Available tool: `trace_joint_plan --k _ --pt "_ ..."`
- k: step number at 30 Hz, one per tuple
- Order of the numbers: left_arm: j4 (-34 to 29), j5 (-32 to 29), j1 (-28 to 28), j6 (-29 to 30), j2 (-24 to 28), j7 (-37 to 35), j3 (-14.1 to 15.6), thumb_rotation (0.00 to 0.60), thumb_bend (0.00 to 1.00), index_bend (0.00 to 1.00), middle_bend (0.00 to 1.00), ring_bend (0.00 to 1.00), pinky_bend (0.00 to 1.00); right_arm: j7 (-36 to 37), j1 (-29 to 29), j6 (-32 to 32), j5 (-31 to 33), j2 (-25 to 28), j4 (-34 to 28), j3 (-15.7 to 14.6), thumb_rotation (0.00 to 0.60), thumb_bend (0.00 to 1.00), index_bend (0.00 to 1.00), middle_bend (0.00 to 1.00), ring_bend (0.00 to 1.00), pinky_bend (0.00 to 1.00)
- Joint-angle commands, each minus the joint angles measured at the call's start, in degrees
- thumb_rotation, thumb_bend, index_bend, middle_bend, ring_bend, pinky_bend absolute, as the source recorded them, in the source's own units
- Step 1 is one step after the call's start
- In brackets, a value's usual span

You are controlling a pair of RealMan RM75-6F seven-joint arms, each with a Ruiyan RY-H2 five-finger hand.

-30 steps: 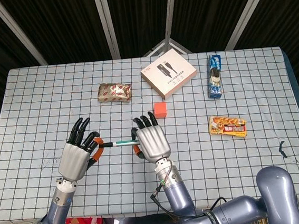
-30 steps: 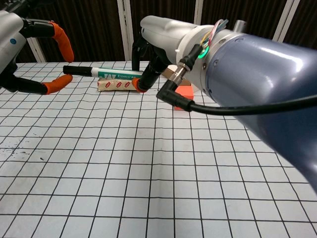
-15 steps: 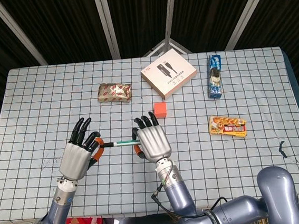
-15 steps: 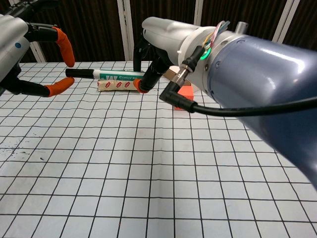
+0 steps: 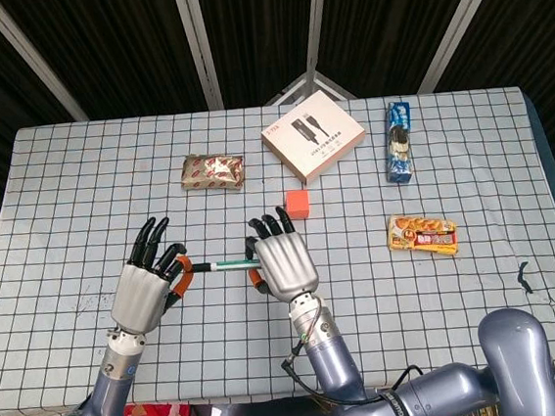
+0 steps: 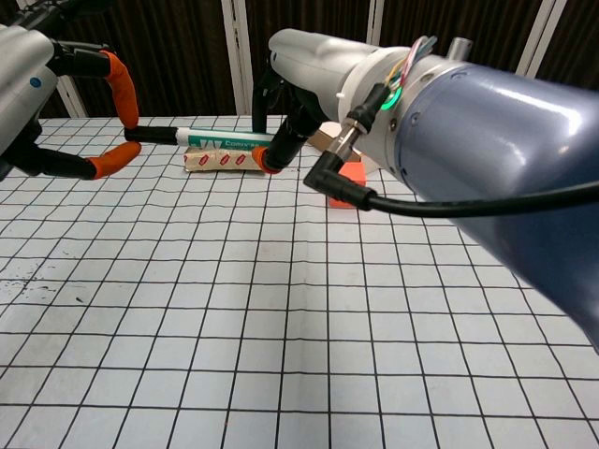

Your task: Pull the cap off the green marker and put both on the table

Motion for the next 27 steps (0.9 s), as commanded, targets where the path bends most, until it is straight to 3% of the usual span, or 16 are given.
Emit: trace_joint_plan --k 1,10,20,27 --pt "0.0 -0.3 0.0 -0.1 0.1 -0.1 -0.1 0.600 0.42 0.60 0.46 0.08 0.10 0.0 0.0 0.0 0.0 0.0 0.0 0.0 0.600 0.57 0.79 0.23 0.16 0.06" --pt "0.7 -0.6 -0.3 -0.2 -0.3 -0.2 -0.4 0.600 0.43 0.59 0.45 0.08 0.10 -0.2 0.0 0.0 -0.1 0.2 -0.1 -0.1 0.600 0.57 0.79 0.23 0.16 0.06" --pt "0.9 -1.0 -0.4 -1.0 -0.3 0.3 0.0 0.600 0.43 0.46 0.42 0.08 0.10 -0.4 -0.2 0.2 0.1 0.6 -0.6 -0.1 0.600 0.57 0.79 0.23 0.16 0.06" --pt "0.7 -0.5 -0.7 -1.0 -0.5 0.2 0.2 0.600 0.43 0.51 0.44 0.08 0.10 -0.2 -0.3 0.1 0.1 0.9 -0.6 -0.1 0.600 0.57 0.79 0.23 0.16 0.06"
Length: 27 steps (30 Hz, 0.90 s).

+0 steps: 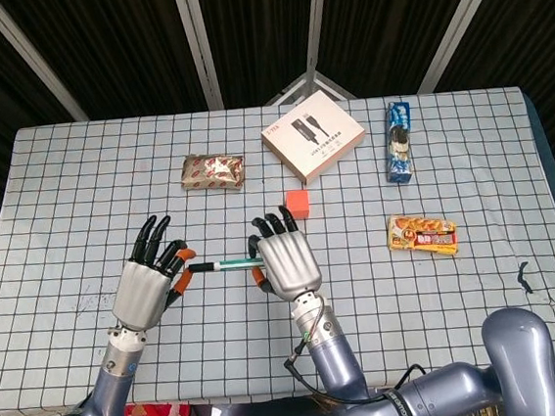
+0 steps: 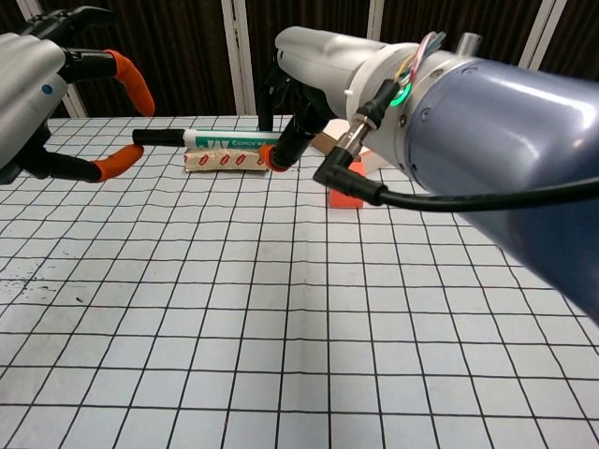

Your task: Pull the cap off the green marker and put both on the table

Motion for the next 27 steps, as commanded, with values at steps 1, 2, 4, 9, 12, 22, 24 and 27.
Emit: trace_joint_plan --k 1,2,4,9,12,22,24,27 --pt "0.2 0.2 -0.1 0.2 -0.2 -0.2 0.1 0.600 0.43 0.52 0.45 0.08 0.10 0.0 0.0 0.0 0.0 0.1 0.0 0.0 0.600 0.57 0.79 0.23 0.16 0.06" --pt "0.3 0.4 -0.2 0.3 -0.3 -0.2 0.1 0.600 0.43 0.53 0.45 0.08 0.10 0.0 0.0 0.0 0.0 0.1 0.0 0.0 0.600 0.57 0.79 0.23 0.16 0.06" --pt "0.5 0.4 -0.2 0.3 -0.5 -0.2 0.2 0.600 0.43 0.54 0.45 0.08 0.10 0.1 0.0 0.0 0.0 0.1 -0.1 0.0 0.600 0.57 0.79 0.23 0.16 0.06" --pt "0.8 0.5 -0.2 0.4 -0.9 -0.2 0.4 0.600 0.43 0.55 0.46 0.08 0.10 0.2 -0.1 -0.1 -0.1 0.2 -0.1 0.0 0.600 0.57 0.79 0.23 0.16 0.06" --pt "1.0 0.5 -0.3 0.5 -1.1 -0.2 0.3 0.600 0.43 0.55 0.46 0.08 0.10 0.3 -0.1 -0.1 0.0 0.3 -0.1 -0.1 0.600 0.57 0.79 0.23 0.16 0.06" --pt "1.2 0.6 -0.5 0.6 -1.5 0.2 0.3 0.600 0.45 0.60 0.47 0.09 0.10 0.4 -0.1 -0.3 0.0 0.3 0.0 -0.3 0.600 0.57 0.80 0.24 0.16 0.06" --pt "1.4 0.7 -0.5 0.9 -1.6 0.3 0.2 0.600 0.45 0.62 0.48 0.09 0.10 0.4 -0.1 -0.3 -0.1 0.4 -0.1 -0.3 0.600 0.57 0.80 0.24 0.16 0.06" --pt "1.8 0.8 -0.5 1.5 -1.8 0.0 0.0 0.600 0.45 0.63 0.49 0.10 0.10 0.4 -0.2 -0.3 -0.2 0.4 -0.2 -0.3 0.600 0.57 0.80 0.24 0.17 0.06"
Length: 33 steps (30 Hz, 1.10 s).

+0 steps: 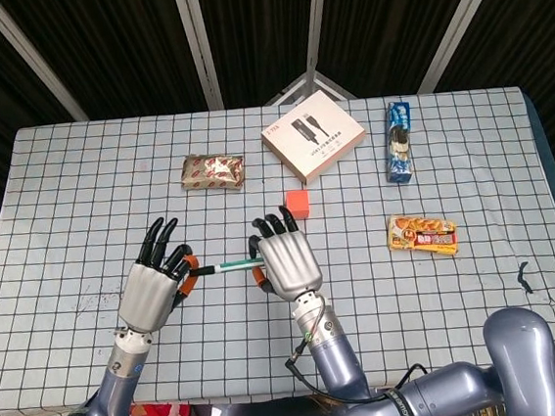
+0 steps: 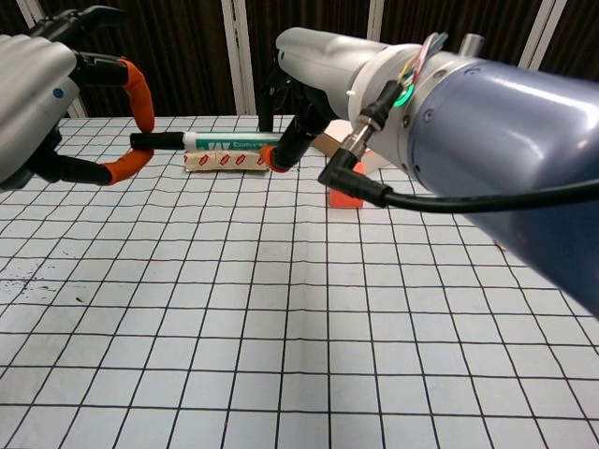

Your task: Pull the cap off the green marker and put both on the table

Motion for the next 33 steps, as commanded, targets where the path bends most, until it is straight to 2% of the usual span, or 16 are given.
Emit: trace_joint_plan --k 1,16,23,28,33 --pt "0.4 0.1 0.0 0.6 -0.2 -0.4 -0.2 0.600 0.45 0.63 0.49 0.10 0.10 0.0 0.0 0.0 0.0 0.1 -0.1 0.0 0.600 0.57 0.80 0.24 0.17 0.06" --pt "1.2 -0.5 1.3 2.1 1.1 -2.0 0.2 0.600 0.46 0.64 0.49 0.10 0.10 1.0 -1.2 -0.2 0.2 1.1 0.4 -0.7 0.600 0.58 0.81 0.24 0.17 0.06" --pt "1.6 -0.8 3.0 4.4 2.2 -5.6 0.7 0.600 0.46 0.65 0.49 0.10 0.10 2.3 -2.3 -0.9 0.1 2.2 1.2 -1.3 0.600 0.58 0.81 0.24 0.17 0.06" --pt "1.7 -2.3 4.5 5.2 4.0 -7.6 0.6 0.600 0.45 0.65 0.49 0.10 0.10 3.6 -3.4 -1.6 0.1 3.1 2.0 -2.2 0.600 0.58 0.81 0.24 0.17 0.06" --pt "3.5 -4.3 6.0 3.6 5.9 -9.2 1.5 0.600 0.45 0.64 0.48 0.10 0.10 5.7 -5.2 -2.8 -0.4 3.8 3.4 -4.4 0.600 0.59 0.81 0.24 0.17 0.06"
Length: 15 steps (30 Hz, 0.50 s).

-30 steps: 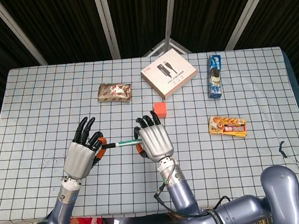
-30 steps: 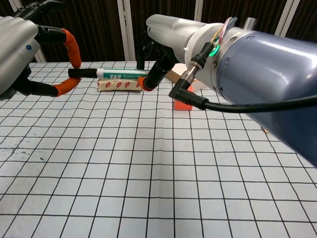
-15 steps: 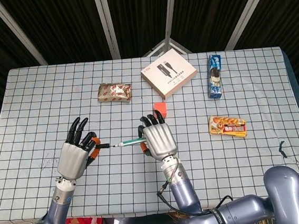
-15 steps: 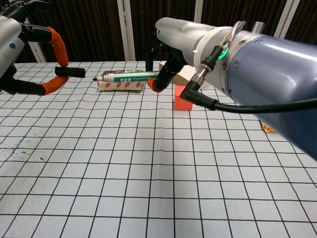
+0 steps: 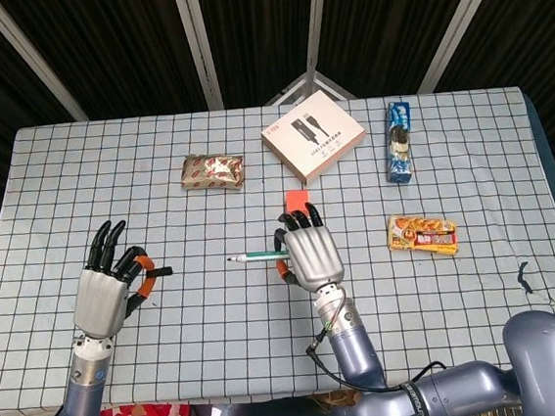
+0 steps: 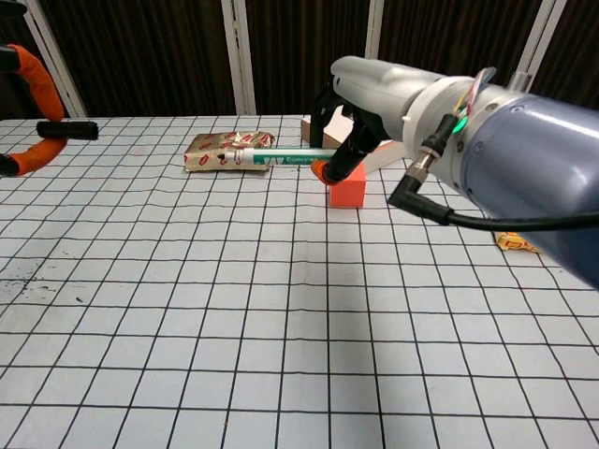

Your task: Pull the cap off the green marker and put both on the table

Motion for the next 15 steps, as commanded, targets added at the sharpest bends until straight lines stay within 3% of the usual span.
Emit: trace_joint_plan --k 1,15 --pt "1.7 -1.1 0.9 -1.2 0.7 -1.0 0.7 0.600 0.45 0.64 0.48 0.10 0.10 1.0 -1.0 -0.7 -0.4 0.4 0.9 -1.3 0.600 0.59 0.81 0.24 0.17 0.06" --pt "13.7 -5.7 1.3 -8.2 -3.7 -9.0 1.7 0.600 0.45 0.60 0.46 0.10 0.10 6.5 -5.2 -5.4 -1.7 -0.9 7.7 -7.0 0.600 0.59 0.81 0.25 0.17 0.06"
